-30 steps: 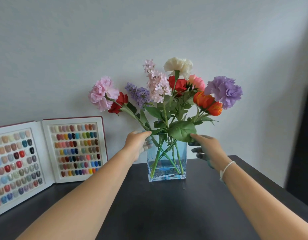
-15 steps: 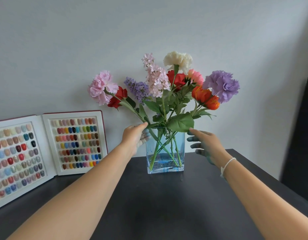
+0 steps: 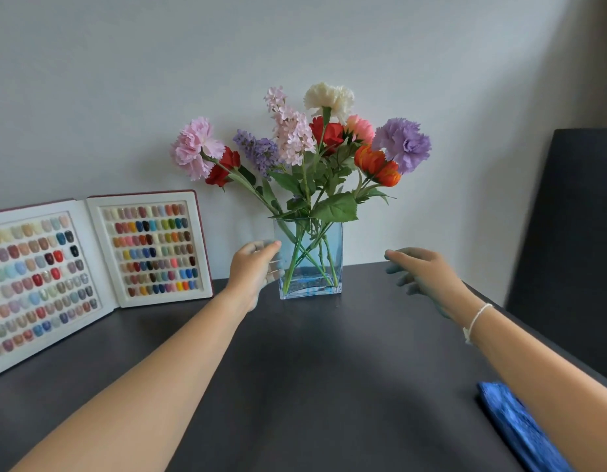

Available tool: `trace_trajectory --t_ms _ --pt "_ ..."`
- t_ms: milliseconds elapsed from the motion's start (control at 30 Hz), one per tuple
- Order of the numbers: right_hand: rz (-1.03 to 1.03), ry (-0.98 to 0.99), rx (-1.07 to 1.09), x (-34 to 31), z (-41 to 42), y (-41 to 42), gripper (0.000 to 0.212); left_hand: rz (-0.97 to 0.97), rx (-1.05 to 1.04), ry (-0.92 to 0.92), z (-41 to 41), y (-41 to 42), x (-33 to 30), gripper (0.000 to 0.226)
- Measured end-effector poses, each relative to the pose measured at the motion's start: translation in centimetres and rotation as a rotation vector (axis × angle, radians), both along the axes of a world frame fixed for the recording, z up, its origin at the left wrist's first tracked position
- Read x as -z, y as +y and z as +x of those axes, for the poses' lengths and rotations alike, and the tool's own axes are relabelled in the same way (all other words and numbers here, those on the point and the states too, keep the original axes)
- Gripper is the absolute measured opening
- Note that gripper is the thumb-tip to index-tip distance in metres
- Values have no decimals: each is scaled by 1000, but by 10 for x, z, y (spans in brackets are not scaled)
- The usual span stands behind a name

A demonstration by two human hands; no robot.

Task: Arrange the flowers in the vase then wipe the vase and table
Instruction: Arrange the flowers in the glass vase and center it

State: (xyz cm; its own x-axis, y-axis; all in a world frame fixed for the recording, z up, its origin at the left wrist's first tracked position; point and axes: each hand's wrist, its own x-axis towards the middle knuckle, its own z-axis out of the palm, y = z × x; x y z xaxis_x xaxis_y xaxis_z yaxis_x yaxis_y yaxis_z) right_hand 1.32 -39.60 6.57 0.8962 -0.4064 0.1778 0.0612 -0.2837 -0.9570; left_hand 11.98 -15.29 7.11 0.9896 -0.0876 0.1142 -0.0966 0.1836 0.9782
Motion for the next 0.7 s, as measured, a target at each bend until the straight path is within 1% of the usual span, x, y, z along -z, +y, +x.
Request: trace_trajectory --t_ms 133,200,300,400,600,700 --pt "-209 51 13 17 -39 -13 6 23 51 11 -34 -9 16 2" --pt "-329 97 22 28 -60 -23 4 39 87 17 -52 -17 24 1" --pt "-474 199 61 44 -93 -40 16 98 155 6 -79 -35 38 3" --pt "-539 288 105 55 -124 -62 22 179 248 -10 -106 -59 51 3" --pt "-722 413 117 69 -167 -105 37 446 444 -127 -149 -114 73 10" --pt "-749 488 110 76 -177 -118 43 632 537 -215 -165 -143 81 23"
